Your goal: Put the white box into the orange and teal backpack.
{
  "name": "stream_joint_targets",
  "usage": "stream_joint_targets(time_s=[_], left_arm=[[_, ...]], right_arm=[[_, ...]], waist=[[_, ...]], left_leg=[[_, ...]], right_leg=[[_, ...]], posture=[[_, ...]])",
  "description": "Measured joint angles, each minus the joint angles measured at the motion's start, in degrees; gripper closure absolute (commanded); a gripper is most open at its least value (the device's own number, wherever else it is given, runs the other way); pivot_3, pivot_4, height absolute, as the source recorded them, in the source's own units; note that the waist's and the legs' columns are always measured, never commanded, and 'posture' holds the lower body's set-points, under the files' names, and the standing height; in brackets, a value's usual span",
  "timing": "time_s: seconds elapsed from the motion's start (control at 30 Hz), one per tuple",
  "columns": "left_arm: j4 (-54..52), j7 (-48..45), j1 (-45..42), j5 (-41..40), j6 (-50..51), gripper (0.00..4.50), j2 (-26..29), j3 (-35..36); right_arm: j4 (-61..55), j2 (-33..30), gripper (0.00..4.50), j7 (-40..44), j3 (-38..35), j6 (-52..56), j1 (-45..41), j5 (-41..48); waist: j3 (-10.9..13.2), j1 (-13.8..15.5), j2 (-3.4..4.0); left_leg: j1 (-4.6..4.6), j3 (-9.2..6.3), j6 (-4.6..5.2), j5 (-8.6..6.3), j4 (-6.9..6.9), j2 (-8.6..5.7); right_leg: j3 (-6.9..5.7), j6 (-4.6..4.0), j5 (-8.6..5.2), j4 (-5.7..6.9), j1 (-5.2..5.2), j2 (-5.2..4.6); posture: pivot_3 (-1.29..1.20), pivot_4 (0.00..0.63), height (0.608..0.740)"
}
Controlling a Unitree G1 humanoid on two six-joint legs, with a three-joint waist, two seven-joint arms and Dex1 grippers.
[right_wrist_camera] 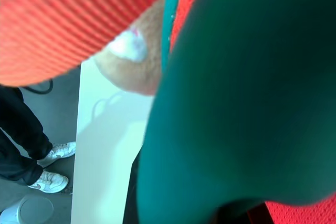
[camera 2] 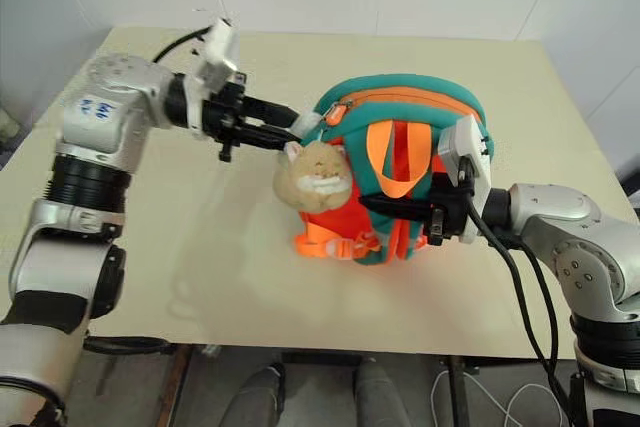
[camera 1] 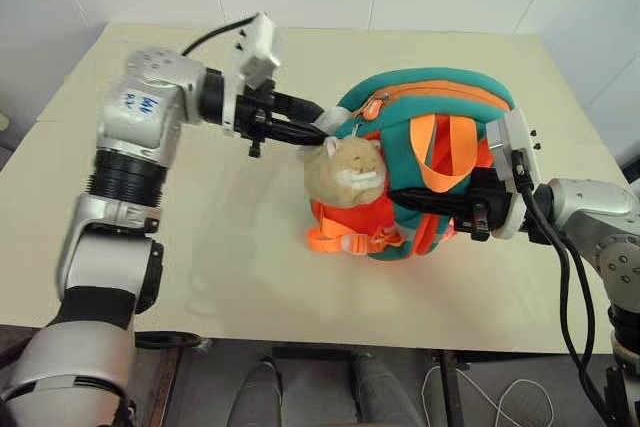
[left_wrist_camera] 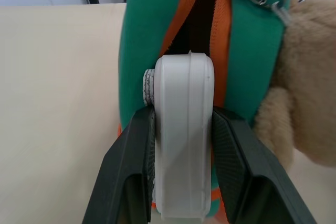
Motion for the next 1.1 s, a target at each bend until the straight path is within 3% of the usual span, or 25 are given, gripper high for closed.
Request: stream_joint_targets(time_s=[0.27,0.4,0.63,0.87,1.1], left_arm=[[5.53,6.61,-1.48,3.41,-4.68,3.28,-10.13,0.15],[4.25,6.77,-1.19,3.39,-0.81,1.98,-10.23,0.24],[-4.15,5.51,1.51,1.86,7.53,0.02,-4.47,1.44],[-14.04,6.45,5.74,-1.78,13.83,0.02,6.70,9.12],[-27.45,6.11,14.77,-10.52,20.09,0.02,9.58,13.64]], right_arm=[[0.93,0.28,4.50,0.01,0.13,-0.93,-0.36,-0.58],[1.05,0.32,4.50,0.07,0.22,-0.99,-0.45,-0.59],[1.03,0.38,4.50,0.46,0.34,-1.08,-0.47,-0.59],[1.20,0.90,4.50,0.47,0.94,-1.69,-0.48,-1.51],[1.46,1.43,4.50,0.47,1.04,-1.82,-0.59,-2.31]], waist=[[0.01,0.83,-0.02],[0.01,1.12,-0.01],[0.01,0.01,0.00],[0.03,-0.01,0.02],[0.03,0.30,0.01]], left_leg=[[-0.03,0.00,0.06,-0.02,0.35,-0.04],[-0.01,0.00,0.09,0.00,0.38,-0.04],[-0.01,0.00,0.09,0.00,0.23,0.00],[0.00,0.01,0.09,0.00,0.27,0.01],[-0.02,-0.02,0.09,0.00,0.32,0.02]], right_leg=[[-0.01,0.15,0.08,-0.01,0.18,-0.01],[-0.01,0.18,0.10,0.00,0.22,-0.01],[-0.01,0.15,0.08,0.00,0.12,0.00],[-0.01,0.13,0.07,0.06,0.14,-0.01],[-0.05,0.13,0.07,0.08,0.16,-0.01]], posture=[[0.00,0.150,0.740],[0.00,0.150,0.740],[0.00,0.150,0.740],[0.00,0.150,0.740],[0.00,0.150,0.740]])
